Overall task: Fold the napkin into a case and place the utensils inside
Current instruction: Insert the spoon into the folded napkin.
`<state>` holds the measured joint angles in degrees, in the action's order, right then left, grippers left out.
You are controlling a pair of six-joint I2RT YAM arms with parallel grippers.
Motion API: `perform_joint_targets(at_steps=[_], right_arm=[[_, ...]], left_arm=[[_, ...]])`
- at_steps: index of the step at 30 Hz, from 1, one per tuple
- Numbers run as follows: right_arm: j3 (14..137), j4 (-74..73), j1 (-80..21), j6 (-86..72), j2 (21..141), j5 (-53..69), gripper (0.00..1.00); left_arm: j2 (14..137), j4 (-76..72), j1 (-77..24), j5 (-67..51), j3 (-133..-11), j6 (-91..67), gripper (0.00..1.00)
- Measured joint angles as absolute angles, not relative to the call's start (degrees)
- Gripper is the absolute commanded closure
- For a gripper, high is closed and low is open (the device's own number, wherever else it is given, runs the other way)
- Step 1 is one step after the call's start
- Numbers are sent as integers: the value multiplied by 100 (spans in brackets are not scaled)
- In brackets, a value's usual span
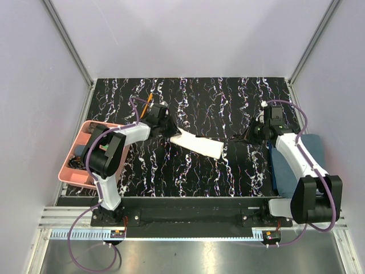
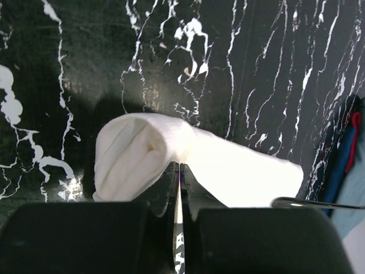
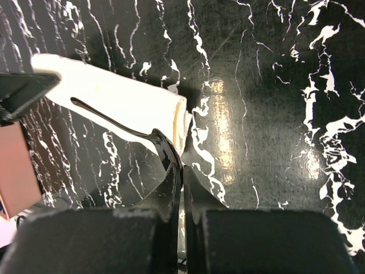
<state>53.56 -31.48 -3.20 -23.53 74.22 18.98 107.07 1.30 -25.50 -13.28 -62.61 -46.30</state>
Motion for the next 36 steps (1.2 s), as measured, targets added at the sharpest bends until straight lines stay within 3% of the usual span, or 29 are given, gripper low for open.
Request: perform_joint_targets(at_steps=[36], right_arm=[[5043,-2453,-309,-2296,8278,1946,100]], left_arm=[[10707,-56,-2488,-1326,-6034,-4565,96]])
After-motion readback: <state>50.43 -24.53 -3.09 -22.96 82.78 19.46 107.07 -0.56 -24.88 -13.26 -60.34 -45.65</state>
